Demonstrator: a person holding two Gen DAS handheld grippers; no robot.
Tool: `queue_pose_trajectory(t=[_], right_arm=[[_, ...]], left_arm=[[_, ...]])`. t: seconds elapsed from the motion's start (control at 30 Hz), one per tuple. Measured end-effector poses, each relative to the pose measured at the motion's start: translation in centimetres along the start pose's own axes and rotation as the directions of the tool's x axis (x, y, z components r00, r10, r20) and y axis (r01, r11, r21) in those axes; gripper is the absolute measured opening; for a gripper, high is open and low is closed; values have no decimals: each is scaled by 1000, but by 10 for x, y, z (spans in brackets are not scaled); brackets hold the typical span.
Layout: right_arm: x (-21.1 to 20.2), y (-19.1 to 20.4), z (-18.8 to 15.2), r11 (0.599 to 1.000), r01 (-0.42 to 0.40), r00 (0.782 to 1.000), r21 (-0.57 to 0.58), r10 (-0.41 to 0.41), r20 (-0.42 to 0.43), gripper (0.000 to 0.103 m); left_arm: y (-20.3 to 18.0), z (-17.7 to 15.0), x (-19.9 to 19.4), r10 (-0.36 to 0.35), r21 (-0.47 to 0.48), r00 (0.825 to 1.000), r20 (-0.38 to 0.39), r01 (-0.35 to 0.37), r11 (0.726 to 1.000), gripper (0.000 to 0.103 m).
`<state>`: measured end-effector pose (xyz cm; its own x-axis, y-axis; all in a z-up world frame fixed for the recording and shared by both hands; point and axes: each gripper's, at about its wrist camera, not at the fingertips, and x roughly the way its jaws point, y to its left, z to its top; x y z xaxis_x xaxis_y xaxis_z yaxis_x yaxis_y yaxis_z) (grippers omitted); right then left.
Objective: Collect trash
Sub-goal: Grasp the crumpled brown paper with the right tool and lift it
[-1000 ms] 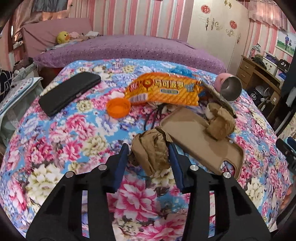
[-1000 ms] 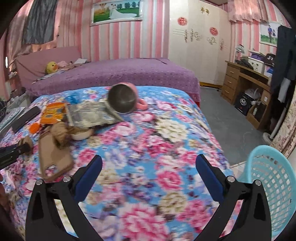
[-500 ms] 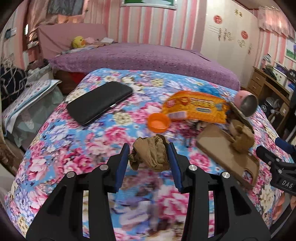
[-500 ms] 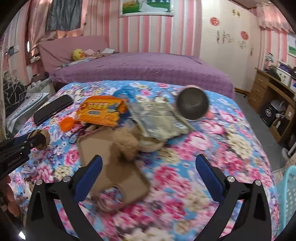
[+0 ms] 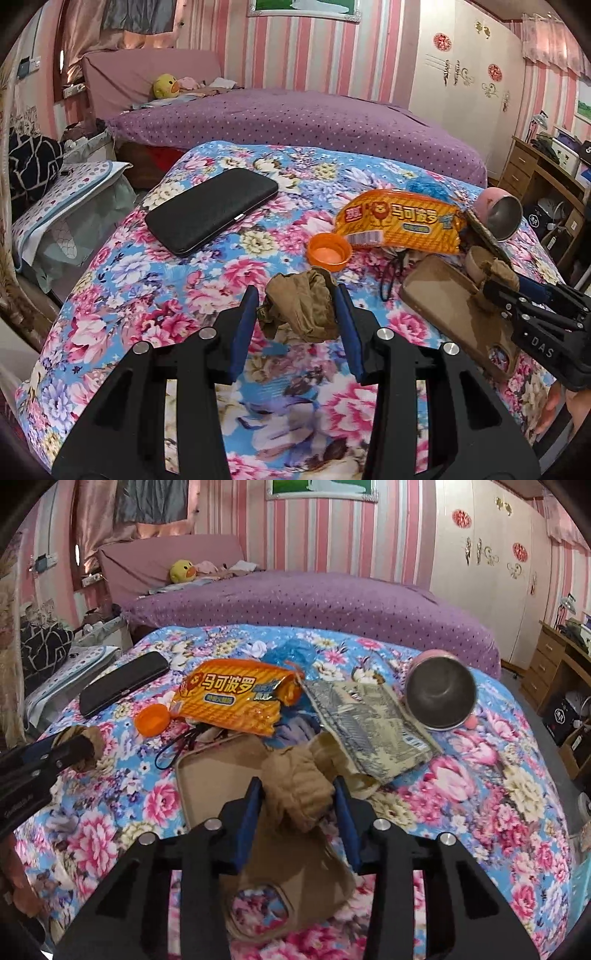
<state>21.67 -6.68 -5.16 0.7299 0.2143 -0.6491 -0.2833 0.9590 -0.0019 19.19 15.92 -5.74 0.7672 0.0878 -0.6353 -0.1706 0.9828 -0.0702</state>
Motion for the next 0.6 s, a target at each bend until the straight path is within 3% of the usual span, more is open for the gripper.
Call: queue_pose_trajectory(t=[0.33, 0.6], right_arm=[[-43, -41, -23, 999, 25, 999, 25, -27, 45, 35], [-84, -92, -44, 994, 89, 994, 67, -93, 63, 35]], left_arm=[[-35, -2, -19, -51, 14, 999, 5, 51, 999, 41], [-82, -9, -36, -98, 57, 995, 7, 97, 994, 41]])
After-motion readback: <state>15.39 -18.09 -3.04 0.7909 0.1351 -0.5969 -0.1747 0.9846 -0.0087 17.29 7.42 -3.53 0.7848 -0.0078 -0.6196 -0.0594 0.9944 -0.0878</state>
